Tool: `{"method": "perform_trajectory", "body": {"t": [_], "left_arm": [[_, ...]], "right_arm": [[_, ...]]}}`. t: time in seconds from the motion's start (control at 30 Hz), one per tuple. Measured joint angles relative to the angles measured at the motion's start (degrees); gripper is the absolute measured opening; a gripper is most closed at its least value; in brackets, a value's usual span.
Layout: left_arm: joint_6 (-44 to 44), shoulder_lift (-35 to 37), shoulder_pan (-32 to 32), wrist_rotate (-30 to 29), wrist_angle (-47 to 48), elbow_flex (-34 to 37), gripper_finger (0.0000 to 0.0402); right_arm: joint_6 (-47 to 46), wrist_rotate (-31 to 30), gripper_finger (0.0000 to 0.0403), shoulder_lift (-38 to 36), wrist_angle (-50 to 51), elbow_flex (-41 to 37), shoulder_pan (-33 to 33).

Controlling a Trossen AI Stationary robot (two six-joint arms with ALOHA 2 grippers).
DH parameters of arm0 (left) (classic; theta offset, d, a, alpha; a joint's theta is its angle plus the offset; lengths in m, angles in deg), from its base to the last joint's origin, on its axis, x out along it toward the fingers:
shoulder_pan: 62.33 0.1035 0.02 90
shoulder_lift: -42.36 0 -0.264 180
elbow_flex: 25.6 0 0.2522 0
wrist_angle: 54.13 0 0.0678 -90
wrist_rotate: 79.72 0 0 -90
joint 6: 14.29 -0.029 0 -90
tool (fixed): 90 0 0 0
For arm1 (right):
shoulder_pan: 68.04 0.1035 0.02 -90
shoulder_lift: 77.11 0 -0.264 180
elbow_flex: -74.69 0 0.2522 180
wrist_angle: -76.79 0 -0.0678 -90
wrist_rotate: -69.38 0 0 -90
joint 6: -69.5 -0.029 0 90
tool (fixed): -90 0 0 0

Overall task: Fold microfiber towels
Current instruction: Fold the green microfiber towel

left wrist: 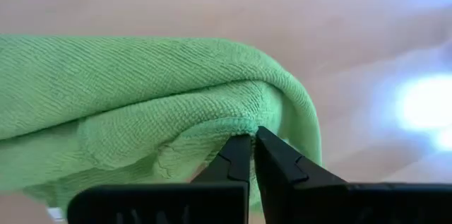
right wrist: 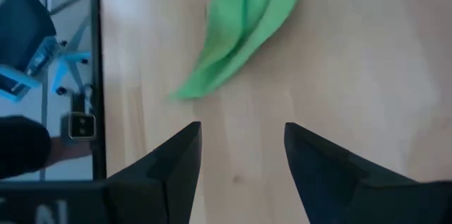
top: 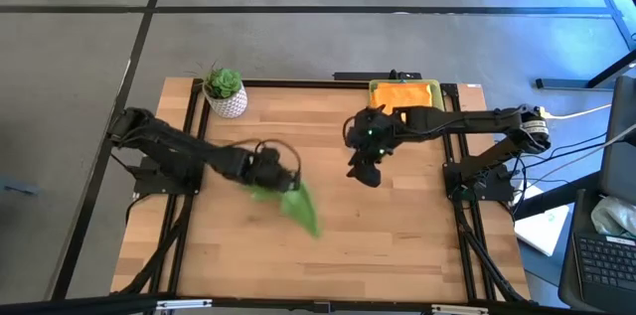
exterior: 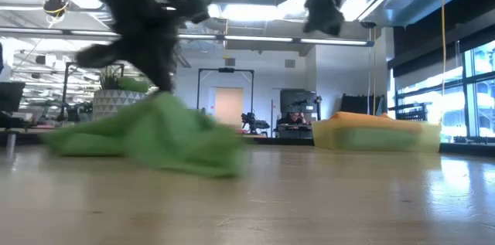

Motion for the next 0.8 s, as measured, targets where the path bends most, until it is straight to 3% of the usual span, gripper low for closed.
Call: {"method": "perform_trajectory", "body": {"t": [0.23,0.47,0.63,0.8], "left_arm": [[-11.7,0.0,8.7,4.7,-6.1,0.0,0.0046],[-19.4,0.0,12.5,8.7,-5.8,0.0,0.0078],[-25.3,0.0,14.8,11.8,-1.5,0.0,0.0087],[-37.4,0.1,14.7,18.1,7.5,0.0,0.0087]], "right_arm": [[-7.4,-0.3,0.0204,0.0,-6.6,-9.6,4.1],[-14.8,-6.6,0.0204,0.0,-20.8,-15.2,8.3],[-15.3,-14.0,0.0204,0.8,-34.8,-21.4,10.3],[-18.0,-14.1,0.0204,3.6,-36.5,-23.4,11.0]]}}
